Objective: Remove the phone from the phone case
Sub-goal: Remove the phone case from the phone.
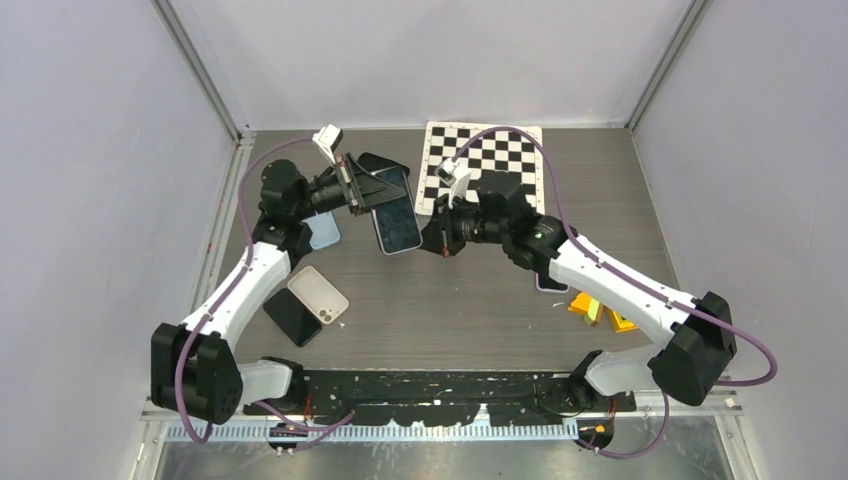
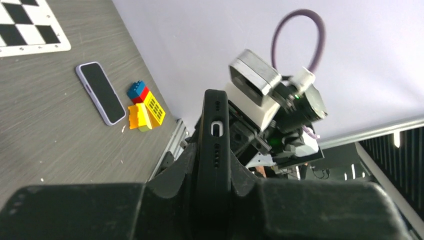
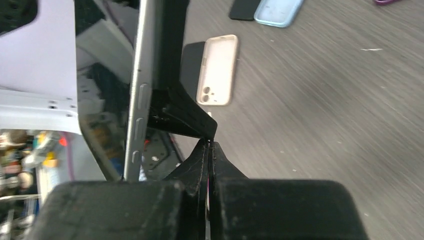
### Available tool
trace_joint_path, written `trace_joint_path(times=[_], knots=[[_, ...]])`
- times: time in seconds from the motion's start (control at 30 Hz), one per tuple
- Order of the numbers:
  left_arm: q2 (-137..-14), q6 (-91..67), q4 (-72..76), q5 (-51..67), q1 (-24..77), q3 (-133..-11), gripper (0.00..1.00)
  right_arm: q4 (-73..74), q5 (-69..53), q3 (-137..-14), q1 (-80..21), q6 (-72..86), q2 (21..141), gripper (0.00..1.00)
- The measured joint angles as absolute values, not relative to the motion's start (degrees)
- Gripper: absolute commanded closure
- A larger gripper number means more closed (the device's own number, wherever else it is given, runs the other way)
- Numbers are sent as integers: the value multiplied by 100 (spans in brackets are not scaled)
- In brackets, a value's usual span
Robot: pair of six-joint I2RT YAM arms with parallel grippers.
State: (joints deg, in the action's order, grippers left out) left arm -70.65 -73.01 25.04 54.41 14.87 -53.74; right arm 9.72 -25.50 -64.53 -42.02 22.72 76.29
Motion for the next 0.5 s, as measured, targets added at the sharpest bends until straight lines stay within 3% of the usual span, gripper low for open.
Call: trace_joint_path(times=[0.27, 0.33, 0.5], knots=[[-7231, -7371, 2412, 5024, 1531, -5137, 100, 934, -1839, -6080, -4388, 1900, 7338, 99], [-7231, -7470, 2368, 4936, 1542, -5127, 100, 659, -1850, -5778, -4388, 1946, 7008, 93], [-7172, -7824, 2338, 4740, 1553, -5087, 100, 51, -1848, -5282, -4359, 2154, 6270, 62]])
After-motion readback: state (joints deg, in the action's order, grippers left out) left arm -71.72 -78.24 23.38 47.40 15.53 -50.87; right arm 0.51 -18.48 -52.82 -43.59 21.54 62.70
